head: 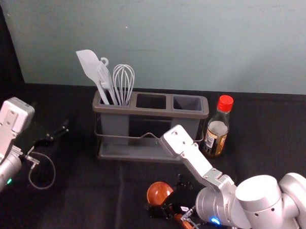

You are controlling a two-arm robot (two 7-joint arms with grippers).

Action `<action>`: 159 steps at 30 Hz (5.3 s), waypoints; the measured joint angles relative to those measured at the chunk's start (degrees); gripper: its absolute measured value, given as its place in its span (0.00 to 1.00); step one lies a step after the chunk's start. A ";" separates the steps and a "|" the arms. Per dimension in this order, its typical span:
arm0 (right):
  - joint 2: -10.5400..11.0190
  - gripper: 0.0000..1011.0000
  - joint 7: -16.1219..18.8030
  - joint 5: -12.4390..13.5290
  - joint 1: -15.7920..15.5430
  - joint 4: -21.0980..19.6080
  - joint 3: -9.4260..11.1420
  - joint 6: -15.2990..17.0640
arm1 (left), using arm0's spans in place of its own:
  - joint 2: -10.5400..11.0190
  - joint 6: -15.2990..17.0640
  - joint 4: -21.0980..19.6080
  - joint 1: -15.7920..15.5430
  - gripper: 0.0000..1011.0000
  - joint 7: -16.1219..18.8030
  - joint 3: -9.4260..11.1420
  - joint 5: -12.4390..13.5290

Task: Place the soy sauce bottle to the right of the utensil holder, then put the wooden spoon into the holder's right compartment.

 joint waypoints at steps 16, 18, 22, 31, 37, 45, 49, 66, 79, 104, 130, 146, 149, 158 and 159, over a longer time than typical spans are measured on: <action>0.00 0.83 0.00 0.00 0.00 0.00 0.00 0.00 | 0.00 0.00 0.00 0.00 1.00 0.00 0.00 0.00; 0.00 0.83 0.00 0.00 0.00 0.00 0.00 0.00 | 0.00 0.00 0.00 0.00 1.00 0.00 0.00 0.00; 0.02 0.83 -0.13 -0.13 -0.43 -0.95 0.12 0.02 | 0.00 0.00 0.00 0.00 1.00 0.00 0.00 0.00; 1.00 0.83 -1.14 -2.08 -3.06 -9.21 0.71 0.77 | 0.00 0.00 0.00 0.00 1.00 0.00 0.00 0.00; 0.95 0.83 -3.33 -3.34 -5.88 -14.78 2.73 -1.42 | 0.00 0.00 0.00 0.00 1.00 0.00 0.00 0.00; -1.06 0.83 -9.10 -4.75 -11.43 -20.74 7.27 -11.90 | 0.00 0.00 0.00 0.00 1.00 0.00 0.00 0.00; -1.59 0.83 -11.61 -5.36 -13.51 -21.88 8.55 -19.55 | 0.00 0.00 0.00 0.00 1.00 0.00 0.00 0.00; -1.76 0.83 -14.71 -5.33 -16.39 -23.28 9.85 -31.91 | 0.00 0.00 0.00 0.00 1.00 0.00 0.00 0.00; -1.79 0.83 -14.68 -5.24 -16.30 -23.09 9.83 -31.83 | 0.00 0.00 0.00 0.00 1.00 0.00 0.00 0.00; -7.43 0.83 -12.36 1.14 11.82 1.29 8.49 -37.11 | 0.00 0.00 0.00 0.00 1.00 0.00 0.00 0.00; -11.12 0.83 -19.93 4.07 14.21 20.49 7.46 -65.72 | 0.00 0.00 0.00 0.00 1.00 0.00 0.00 0.00; -13.42 0.83 -23.36 1.59 11.47 28.64 9.73 -77.52 | 0.00 0.00 0.00 0.00 1.00 0.00 0.00 0.00; -13.83 0.83 -23.65 1.13 11.05 29.55 10.14 -78.59 | 0.00 0.00 0.00 0.00 1.00 0.00 0.00 0.00; -14.67 0.83 -23.91 0.78 9.75 30.66 11.48 -80.51 | 0.00 0.00 0.00 0.00 1.00 0.00 0.00 0.00; -14.76 0.83 -23.90 0.69 9.54 30.74 11.69 -80.66 | 0.00 0.00 0.00 0.00 1.00 0.00 0.00 0.00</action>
